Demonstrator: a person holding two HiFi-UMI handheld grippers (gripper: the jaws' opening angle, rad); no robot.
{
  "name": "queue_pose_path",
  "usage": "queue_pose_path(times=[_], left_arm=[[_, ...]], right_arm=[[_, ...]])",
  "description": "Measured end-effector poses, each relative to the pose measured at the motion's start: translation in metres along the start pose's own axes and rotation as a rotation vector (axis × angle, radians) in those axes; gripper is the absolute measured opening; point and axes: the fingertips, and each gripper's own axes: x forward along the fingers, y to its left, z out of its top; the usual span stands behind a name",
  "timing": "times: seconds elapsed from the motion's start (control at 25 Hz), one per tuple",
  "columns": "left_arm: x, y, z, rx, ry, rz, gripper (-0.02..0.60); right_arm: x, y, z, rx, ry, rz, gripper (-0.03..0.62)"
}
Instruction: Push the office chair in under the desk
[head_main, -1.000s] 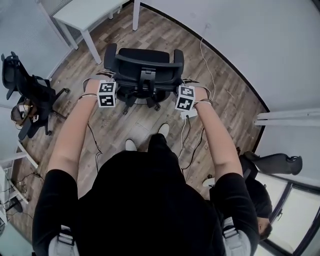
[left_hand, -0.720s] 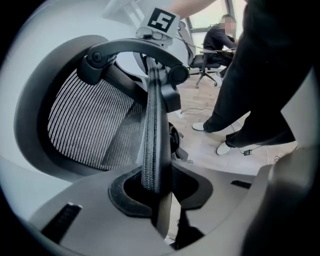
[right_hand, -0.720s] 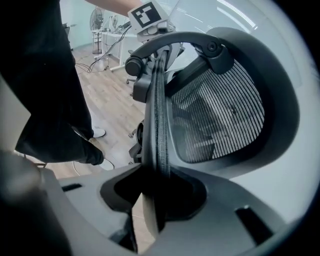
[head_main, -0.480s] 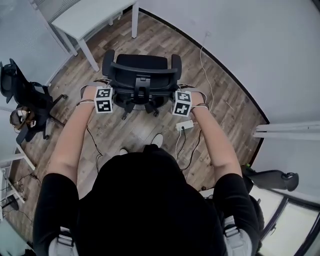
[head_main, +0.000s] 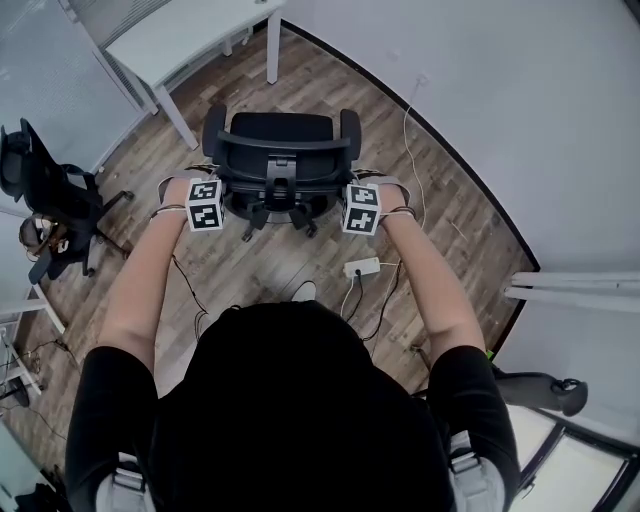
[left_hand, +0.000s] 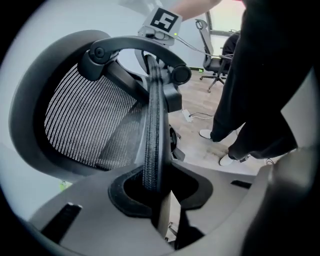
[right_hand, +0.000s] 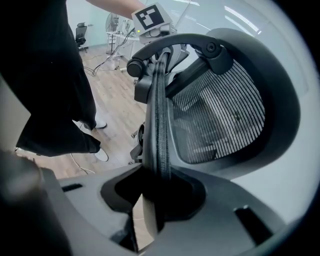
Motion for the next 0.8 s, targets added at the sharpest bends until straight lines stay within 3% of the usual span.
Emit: queue_pose_path(times=[0.28, 0.8], left_arm=[[0.018, 0.023, 0.035, -0.075, 0.03, -0.002, 0.086], [0.036, 0.059, 0.057, -0.165, 0.049, 0.015, 0.084]], right_arm=[[0.008, -0.033, -0.045, -0.067, -0.038, -0.009, 0.103], [0.024, -0.089, -0.08, -0.155, -0.053, -0.032, 0.106]])
